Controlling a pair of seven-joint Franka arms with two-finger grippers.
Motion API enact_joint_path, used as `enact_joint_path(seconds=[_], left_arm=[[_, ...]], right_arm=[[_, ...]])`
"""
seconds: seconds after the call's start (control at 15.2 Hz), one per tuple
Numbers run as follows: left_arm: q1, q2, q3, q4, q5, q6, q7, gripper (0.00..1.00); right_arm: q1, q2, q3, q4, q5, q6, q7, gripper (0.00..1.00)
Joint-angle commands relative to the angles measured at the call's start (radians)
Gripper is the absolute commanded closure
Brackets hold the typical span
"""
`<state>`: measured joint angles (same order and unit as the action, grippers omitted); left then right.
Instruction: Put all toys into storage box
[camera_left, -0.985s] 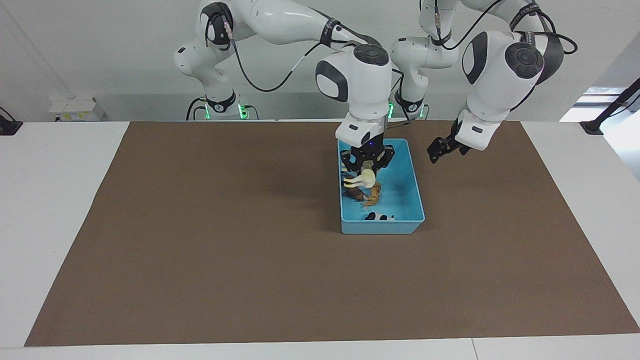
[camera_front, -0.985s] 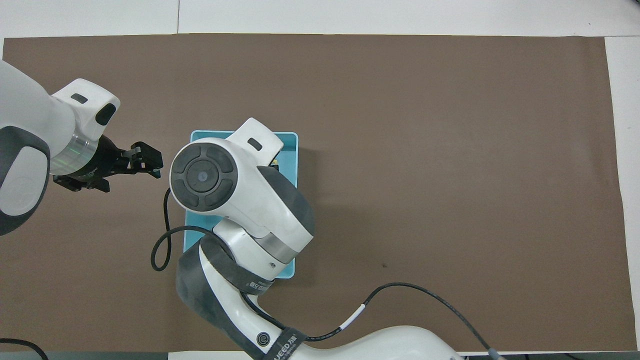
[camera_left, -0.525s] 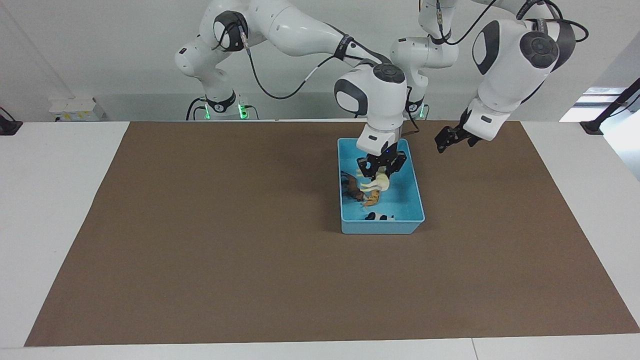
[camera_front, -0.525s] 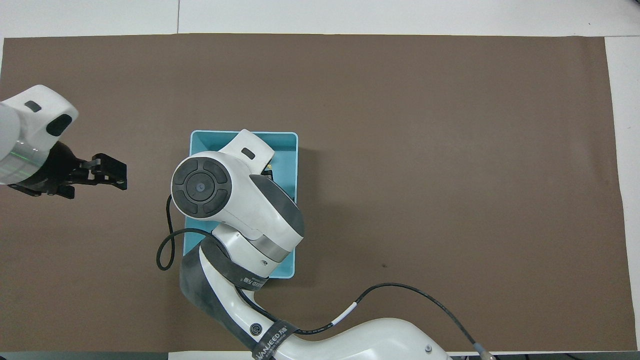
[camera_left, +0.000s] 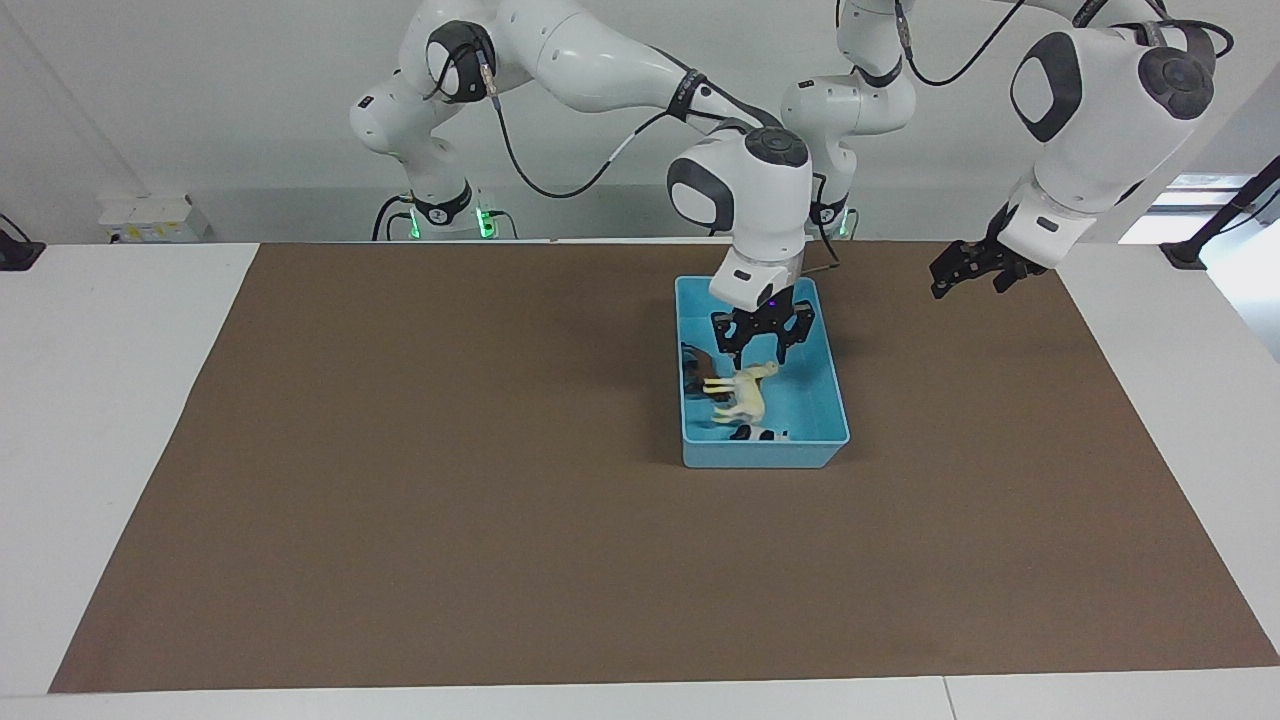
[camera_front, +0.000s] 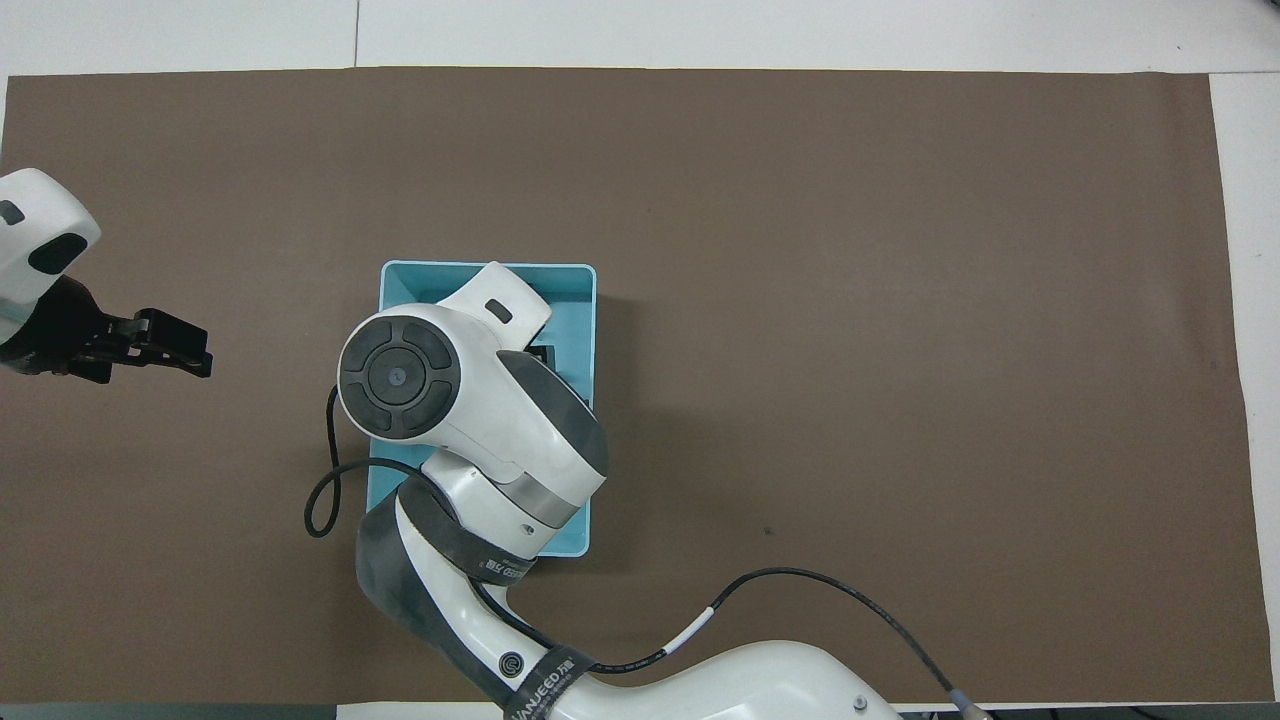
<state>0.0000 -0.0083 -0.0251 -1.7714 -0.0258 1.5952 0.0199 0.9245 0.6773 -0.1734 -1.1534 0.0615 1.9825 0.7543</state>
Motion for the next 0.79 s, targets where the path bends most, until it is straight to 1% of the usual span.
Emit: enact_joint_path(seconds=[0.0, 0.13, 0.26, 0.33, 0.53, 0.59, 0.72], left_arm=[[-0.011, 0.007, 0.007, 0.024, 0.010, -0.027, 0.035, 0.00], [-0.015, 0.004, 0.005, 0.020, 0.017, -0.037, 0.034, 0.00], [-0.018, 0.002, 0.005, 0.020, 0.018, -0.041, 0.035, 0.00], [-0.029, 0.007, 0.007, 0.030, 0.020, -0.052, 0.035, 0.00], [-0.060, 0.007, 0.007, 0.040, 0.030, -0.043, 0.035, 0.00], [-0.060, 0.002, 0.007, 0.033, 0.030, -0.044, 0.034, 0.00], [-0.045, -0.004, 0.005, 0.015, 0.030, -0.037, 0.032, 0.00]], right_arm=[[-0.013, -0.031, -0.041, 0.004, -0.002, -0.048, 0.013, 0.00], [-0.035, -0.085, -0.098, -0.002, -0.006, -0.047, -0.024, 0.00], [-0.139, -0.152, -0.104, -0.017, 0.003, -0.069, -0.094, 0.00], [-0.189, -0.174, -0.103, -0.022, 0.003, -0.102, -0.169, 0.00], [-0.338, -0.211, -0.104, -0.020, 0.006, -0.180, -0.440, 0.00], [-0.383, -0.220, -0.104, -0.022, 0.005, -0.197, -0.508, 0.00], [-0.452, -0.235, -0.104, -0.022, 0.005, -0.250, -0.579, 0.00]])
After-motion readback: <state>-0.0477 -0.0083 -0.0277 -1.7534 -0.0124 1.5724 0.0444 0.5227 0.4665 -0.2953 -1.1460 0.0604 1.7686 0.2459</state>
